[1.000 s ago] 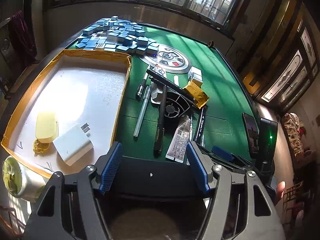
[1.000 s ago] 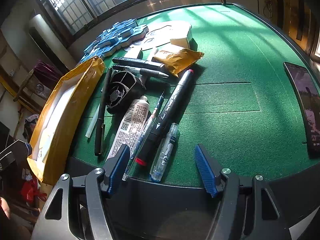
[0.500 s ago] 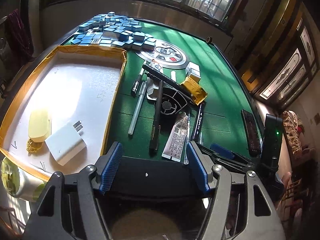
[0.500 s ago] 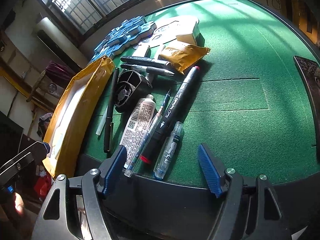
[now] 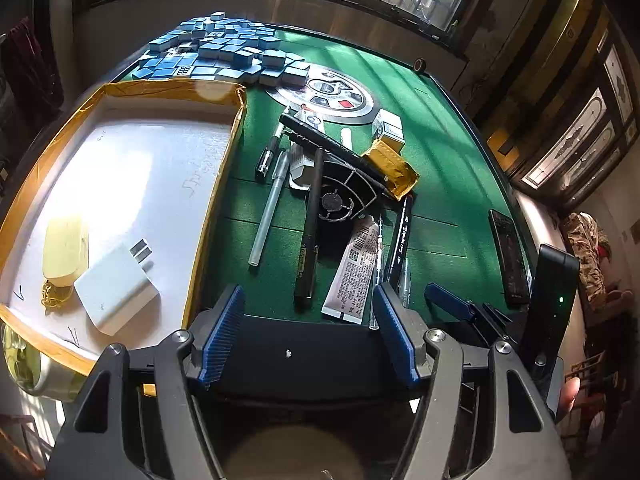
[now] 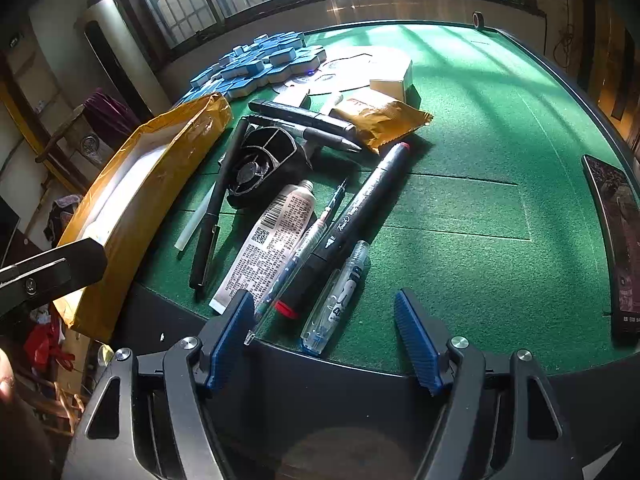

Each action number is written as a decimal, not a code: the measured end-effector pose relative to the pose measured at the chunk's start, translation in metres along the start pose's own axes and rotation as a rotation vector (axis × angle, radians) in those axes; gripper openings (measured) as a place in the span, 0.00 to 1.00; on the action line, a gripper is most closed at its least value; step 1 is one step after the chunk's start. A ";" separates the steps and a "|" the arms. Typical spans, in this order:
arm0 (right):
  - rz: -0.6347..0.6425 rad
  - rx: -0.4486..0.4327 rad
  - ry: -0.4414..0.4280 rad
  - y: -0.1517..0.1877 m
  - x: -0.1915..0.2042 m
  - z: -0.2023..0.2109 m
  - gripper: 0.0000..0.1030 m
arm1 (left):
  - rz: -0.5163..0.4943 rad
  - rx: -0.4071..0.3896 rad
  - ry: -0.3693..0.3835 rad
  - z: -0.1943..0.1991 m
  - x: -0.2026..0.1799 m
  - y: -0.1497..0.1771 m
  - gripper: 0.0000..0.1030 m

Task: Organize objects
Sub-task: 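Reach the right gripper to the black red-capped marker and grasp it, then grasp the thin black pen with the left gripper while the right gripper holds the marker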

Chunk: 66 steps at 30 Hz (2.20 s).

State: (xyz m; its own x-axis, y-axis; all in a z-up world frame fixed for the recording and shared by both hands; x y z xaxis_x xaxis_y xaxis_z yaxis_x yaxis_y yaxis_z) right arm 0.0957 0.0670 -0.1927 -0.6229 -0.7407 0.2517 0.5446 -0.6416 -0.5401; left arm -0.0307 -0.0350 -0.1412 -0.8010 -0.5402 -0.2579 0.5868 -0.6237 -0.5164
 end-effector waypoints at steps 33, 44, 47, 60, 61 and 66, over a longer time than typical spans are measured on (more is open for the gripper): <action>-0.196 0.000 -0.040 -0.051 -0.027 -0.026 0.28 | -0.014 0.038 0.020 -0.032 0.002 -0.012 0.64; -0.191 -0.005 -0.036 -0.049 -0.020 -0.027 0.14 | -0.021 0.042 0.006 -0.037 0.001 -0.015 0.64; -0.214 -0.018 -0.057 -0.046 -0.021 -0.023 0.14 | -0.015 0.044 0.007 -0.038 0.001 -0.017 0.64; -0.251 -0.064 -0.081 -0.047 -0.033 -0.012 0.13 | 0.034 0.081 0.033 -0.054 0.003 -0.029 0.64; -0.247 -0.069 -0.087 -0.046 -0.031 -0.013 0.13 | 0.033 0.083 0.035 -0.055 0.003 -0.031 0.64; -0.219 -0.067 -0.085 -0.045 -0.027 -0.014 0.13 | 0.001 0.103 -0.005 -0.068 0.001 -0.034 0.58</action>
State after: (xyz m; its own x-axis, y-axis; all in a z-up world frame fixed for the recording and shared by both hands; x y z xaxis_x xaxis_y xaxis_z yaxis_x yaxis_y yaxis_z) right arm 0.0799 0.1193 -0.1866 -0.6711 -0.6011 0.4340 0.3615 -0.7764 -0.5162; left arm -0.0596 0.0239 -0.1790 -0.8002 -0.5434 -0.2535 0.5965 -0.6780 -0.4296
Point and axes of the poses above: each gripper's, at about its wrist camera, not at the fingertips, and z roughly against the way its jaws point, x to its left, y to its underside, the point moved 6 cm from there along -z, roughly the way its jaws point
